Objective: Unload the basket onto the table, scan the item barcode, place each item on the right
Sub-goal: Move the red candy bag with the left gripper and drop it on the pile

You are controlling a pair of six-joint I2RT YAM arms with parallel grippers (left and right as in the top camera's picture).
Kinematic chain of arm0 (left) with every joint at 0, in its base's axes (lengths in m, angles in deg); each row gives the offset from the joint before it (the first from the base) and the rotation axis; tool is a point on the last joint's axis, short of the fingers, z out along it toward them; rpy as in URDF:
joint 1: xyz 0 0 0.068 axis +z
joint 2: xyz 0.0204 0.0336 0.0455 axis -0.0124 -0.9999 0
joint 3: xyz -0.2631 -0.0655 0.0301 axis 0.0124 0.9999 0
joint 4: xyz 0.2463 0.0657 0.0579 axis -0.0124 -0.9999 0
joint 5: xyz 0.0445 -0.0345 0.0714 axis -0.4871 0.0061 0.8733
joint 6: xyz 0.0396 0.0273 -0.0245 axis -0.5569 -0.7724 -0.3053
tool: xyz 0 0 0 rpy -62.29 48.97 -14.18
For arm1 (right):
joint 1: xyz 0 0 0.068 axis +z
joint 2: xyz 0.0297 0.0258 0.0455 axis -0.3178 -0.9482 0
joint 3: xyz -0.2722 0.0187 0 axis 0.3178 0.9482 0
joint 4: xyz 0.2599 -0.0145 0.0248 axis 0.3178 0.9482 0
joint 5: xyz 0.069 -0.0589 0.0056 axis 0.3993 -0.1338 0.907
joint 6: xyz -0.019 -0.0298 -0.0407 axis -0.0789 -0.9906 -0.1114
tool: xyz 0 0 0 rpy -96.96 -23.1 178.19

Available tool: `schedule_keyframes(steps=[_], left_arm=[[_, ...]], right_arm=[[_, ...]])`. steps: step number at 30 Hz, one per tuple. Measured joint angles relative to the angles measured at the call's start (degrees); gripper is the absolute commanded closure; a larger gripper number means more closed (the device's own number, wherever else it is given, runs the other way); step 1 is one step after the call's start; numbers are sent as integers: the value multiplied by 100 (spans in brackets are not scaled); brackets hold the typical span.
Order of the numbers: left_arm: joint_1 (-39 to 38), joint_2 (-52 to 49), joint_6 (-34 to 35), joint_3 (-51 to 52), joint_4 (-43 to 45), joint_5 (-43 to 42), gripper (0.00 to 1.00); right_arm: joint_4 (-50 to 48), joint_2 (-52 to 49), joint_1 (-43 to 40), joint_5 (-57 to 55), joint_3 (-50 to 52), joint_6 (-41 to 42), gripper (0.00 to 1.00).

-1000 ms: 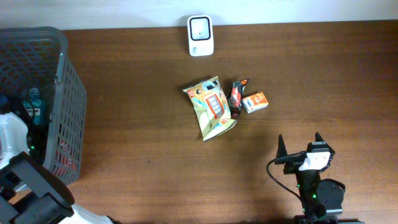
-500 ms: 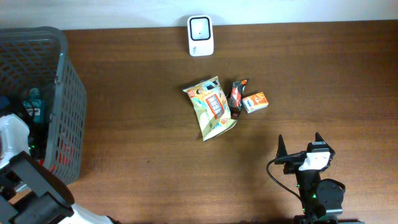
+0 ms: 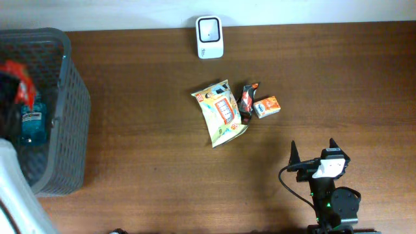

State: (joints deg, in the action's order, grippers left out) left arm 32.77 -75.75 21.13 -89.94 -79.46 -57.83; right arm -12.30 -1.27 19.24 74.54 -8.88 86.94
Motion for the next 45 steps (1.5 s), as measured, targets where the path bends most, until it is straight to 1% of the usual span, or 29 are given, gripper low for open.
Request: schedule_keyframes(steps=[1, 2, 4, 5, 6, 7, 8, 10, 13, 15, 16, 20, 21, 22, 23, 24, 27, 31, 33, 35, 36, 37, 39, 40, 41, 43, 45], left_arm=[[-264, 267, -20, -2, 227, -133, 100], [-737, 592, -59, -22, 457, -289, 100], [-1827, 953, -142, -35, 643, -479, 100], [-2369, 994, -238, -44, 726, -516, 100], [-2636, 992, -304, -50, 745, -516, 100], [-3322, 885, -452, -52, 828, -538, 100], [-3884, 708, -629, -55, 872, -522, 100], [-4721, 243, -929, -57, 887, -306, 100], [-5674, -717, -1193, -55, 935, 195, 100], [-6146, -1558, -1270, -55, 1145, 428, 100], [-6398, -2140, -1318, -52, 1438, 520, 100], [-6769, -3058, -1368, -46, 2317, 649, 99], [-6822, -3176, -1408, -46, 2354, 673, 84], [-6887, -3394, -1429, -46, 2402, 824, 53], [-6907, -3563, -1469, -46, 2439, 984, 14], [-6905, -3700, -1491, -46, 2446, 1086, 2], [-6887, -3805, -1512, -48, 2461, 1217, 1], [-6841, -3672, -2192, -476, 2166, 1283, 1], [-6690, -3169, -2643, -680, 2127, 1298, 1], [-6354, -2354, -2944, -870, 2138, 1427, 1], [-5956, -1784, -3049, -933, 2074, 1587, 0], [-5626, -1482, -3104, -968, 2052, 1681, 0], [-4634, -949, -3154, -999, 1939, 1864, 1], [-4111, -807, -3167, -1008, 1860, 1945, 1], [-3421, -732, -3182, -1010, 1661, 2033, 0], [-2708, -754, -3209, -1008, 1360, 2044, 2], [-1764, -874, -3241, -1008, 1091, 2079, 2]], right_arm=[[0, -2, 0, 0, 0, 0, 2], [0, 0, 0, 2, 0, -2, 2], [0, -2, 0, 0, 0, 0, 2], [0, -2, 0, 0, 0, 2, 2], [0, -2, 0, 2, 0, 0, 2], [2, -2, 0, 4, 0, 0, 2], [0, 0, 0, 0, 0, -4, 2], [0, -2, 0, 2, 0, 0, 2], [0, -2, 0, 2, 0, -2, 2], [0, 0, 0, 2, 0, -2, 2], [0, -2, 0, 0, 0, 0, 2], [0, -2, 0, 2, 0, 0, 2], [0, -4, 0, 2, 0, 2, 2], [0, -2, 0, 0, 0, -4, 2], [0, 0, 0, 2, 0, -2, 2], [0, -2, 0, 0, 0, 0, 2], [0, -2, 0, 0, 0, 0, 2], [0, -2, 0, 0, 0, -2, 2], [0, -2, 0, 0, 0, 0, 2], [0, -2, 0, 0, 0, 0, 2], [0, -2, 0, 0, 0, -2, 2], [0, -2, 0, 2, 0, -2, 2], [0, -2, 0, 2, 0, -2, 2], [0, -2, 0, 2, 0, -2, 2], [0, -2, 0, 0, 0, -2, 2], [0, -2, 0, 0, 0, -2, 2], [0, -2, 0, 2, 0, -2, 2]])
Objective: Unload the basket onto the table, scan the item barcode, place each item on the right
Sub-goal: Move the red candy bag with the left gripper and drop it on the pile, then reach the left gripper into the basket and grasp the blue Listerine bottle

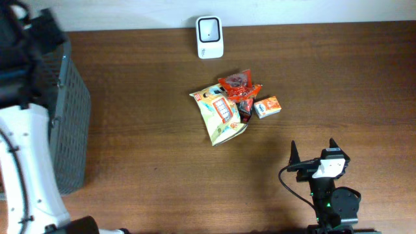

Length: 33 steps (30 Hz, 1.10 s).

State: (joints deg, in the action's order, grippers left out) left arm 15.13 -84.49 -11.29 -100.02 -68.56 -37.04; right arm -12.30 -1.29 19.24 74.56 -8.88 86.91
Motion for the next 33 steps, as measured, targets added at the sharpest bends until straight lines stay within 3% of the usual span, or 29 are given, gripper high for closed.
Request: schedule_keyframes(steps=[4, 7, 12, 25, 33], left_arm=[[1047, -321, -50, 0, -361, 28, 1], [1364, -756, -522, 0, -505, -44, 1], [1390, -1670, -1165, 2, -616, -199, 1], [1722, -2712, -2516, 7, -903, 68, 0], [2076, -3294, -3091, 11, -1172, -1010, 1]], right_arm=[[0, 0, 0, -2, 0, 2, 2], [0, 0, 0, -2, 0, 2, 2], [0, 0, 0, -2, 0, 4, 2], [0, 0, 0, -2, 0, 0, 2], [0, 0, 0, 0, 0, 0, 2]])
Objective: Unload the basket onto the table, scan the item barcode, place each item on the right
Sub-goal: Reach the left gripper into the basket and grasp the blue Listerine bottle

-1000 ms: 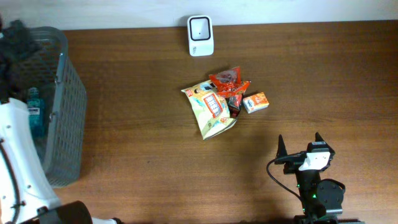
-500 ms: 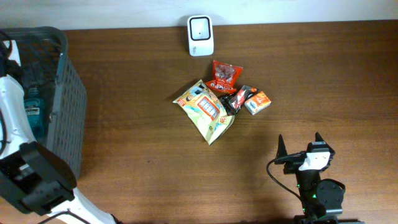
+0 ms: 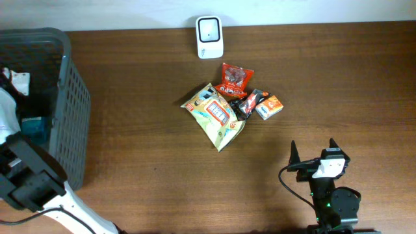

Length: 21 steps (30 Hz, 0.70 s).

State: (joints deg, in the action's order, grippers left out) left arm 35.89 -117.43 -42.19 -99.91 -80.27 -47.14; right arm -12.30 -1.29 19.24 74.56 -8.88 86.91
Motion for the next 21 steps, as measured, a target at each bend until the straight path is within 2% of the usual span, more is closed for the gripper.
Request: schedule_keyframes(steps=[3, 10, 19, 20, 21], left_arm=[[-4, -221, -111, 0, 101, -133, 0], [0, -584, -151, -33, 155, 118, 1], [4, -614, -153, -48, -745, -929, 0], [4, -614, -155, -48, -745, -931, 1], [4, -614, -153, -48, -743, -920, 10]], right_arm=[[0, 0, 0, -2, 0, 4, 2], [0, 0, 0, -2, 0, 0, 2], [0, 0, 0, 0, 0, 0, 2], [0, 0, 0, 0, 0, 0, 2], [0, 0, 0, -2, 0, 2, 2]])
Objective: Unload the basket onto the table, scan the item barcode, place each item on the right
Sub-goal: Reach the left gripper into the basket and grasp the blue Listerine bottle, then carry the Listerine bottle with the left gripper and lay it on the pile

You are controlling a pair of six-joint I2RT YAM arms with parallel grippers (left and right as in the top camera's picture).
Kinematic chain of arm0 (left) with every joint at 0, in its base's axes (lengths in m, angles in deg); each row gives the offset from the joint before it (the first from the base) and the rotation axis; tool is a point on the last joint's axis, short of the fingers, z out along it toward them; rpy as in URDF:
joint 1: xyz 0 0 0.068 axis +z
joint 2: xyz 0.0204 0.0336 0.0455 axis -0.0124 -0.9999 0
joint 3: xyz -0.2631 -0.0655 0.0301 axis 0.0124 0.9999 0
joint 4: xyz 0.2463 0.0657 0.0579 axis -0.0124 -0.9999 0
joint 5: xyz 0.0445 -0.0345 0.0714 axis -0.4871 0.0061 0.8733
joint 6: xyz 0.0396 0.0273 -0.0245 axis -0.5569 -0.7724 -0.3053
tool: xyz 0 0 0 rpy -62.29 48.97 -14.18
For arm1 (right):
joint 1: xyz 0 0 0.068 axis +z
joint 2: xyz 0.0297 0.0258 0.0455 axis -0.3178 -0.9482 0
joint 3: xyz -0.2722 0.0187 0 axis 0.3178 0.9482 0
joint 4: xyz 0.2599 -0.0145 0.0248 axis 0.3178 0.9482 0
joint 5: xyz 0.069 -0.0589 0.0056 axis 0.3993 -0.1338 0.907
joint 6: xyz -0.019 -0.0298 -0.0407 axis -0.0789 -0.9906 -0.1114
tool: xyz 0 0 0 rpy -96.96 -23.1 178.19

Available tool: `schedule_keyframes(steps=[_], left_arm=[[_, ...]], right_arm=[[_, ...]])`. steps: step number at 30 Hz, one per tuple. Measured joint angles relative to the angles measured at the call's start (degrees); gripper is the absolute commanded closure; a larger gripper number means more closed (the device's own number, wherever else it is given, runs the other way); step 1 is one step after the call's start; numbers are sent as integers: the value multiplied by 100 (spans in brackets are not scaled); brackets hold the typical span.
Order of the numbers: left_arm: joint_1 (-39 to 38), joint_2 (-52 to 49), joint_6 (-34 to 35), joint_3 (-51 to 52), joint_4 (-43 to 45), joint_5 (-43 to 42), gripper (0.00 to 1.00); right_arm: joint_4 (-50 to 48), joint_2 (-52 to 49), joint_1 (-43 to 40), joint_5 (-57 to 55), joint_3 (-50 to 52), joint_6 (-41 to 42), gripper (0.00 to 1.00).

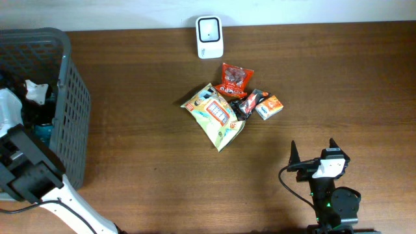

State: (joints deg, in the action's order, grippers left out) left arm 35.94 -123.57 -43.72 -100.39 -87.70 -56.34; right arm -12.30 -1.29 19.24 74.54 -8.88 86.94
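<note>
The white barcode scanner (209, 37) stands at the table's far edge. In front of it lies a small pile: a red packet (234, 79), a yellow-green snack bag (214, 118), a black-and-red sachet (249, 103) and an orange box (268, 106). My left arm (23, 162) reaches into the grey basket (71, 110) at the left. Its gripper end (36, 92) is inside the basket, and its fingers are too unclear to read. My right gripper (313, 151) rests near the front right, open and holding nothing.
A teal item (43, 132) lies in the basket beside the left arm. The basket's wall rises between the left arm and the pile. The right arm's base (333, 203) sits at the front edge.
The left arm's end has shifted slightly right and nearer inside the basket. The pile, the scanner and the right arm are unchanged.
At first the pile held only the snack bag, sachet and orange box, and a red thing showed by the left arm over the basket. Then a red packet lay on the pile. Later the pile lay rearranged, red packet behind the bag, and the arm was in the basket.
</note>
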Motion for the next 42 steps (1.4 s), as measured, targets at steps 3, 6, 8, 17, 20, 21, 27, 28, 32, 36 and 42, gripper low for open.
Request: schedule_keyframes(steps=[3, 6, 8, 17, 20, 21, 27, 28, 32, 36, 42], left_arm=[[-9, 0, -17, 0, -20, 260, 0], [-7, 0, 94, -17, 20, 503, 1], [-7, 2, 133, -17, 20, 525, 1], [-4, -66, 227, -94, -111, 463, 41], [-7, -66, 223, -103, -151, 455, 45], [-7, -66, 258, -107, -155, 455, 49], [-7, -48, 610, -179, -212, 398, 53], [-7, -15, 647, -177, -195, 282, 53], [-4, 627, 826, -177, 68, -289, 54], [0, 1982, 994, -179, 280, -715, 55], [15, 3447, 1685, -179, 1067, -2481, 55]], right_arm=[[0, 0, 0, 2, 0, -4, 2], [0, 0, 0, 0, 0, 0, 2], [0, 0, 0, 0, 0, -2, 2], [0, 0, 0, 2, 0, -2, 2], [0, 0, 0, 0, 0, 0, 2], [0, 0, 0, 0, 0, 2, 2], [0, 0, 0, 2, 0, 0, 2], [0, 0, 0, 0, 0, 0, 2], [0, 0, 0, 0, 0, 0, 2], [0, 0, 0, 2, 0, -2, 2], [0, 0, 0, 0, 0, 0, 2]])
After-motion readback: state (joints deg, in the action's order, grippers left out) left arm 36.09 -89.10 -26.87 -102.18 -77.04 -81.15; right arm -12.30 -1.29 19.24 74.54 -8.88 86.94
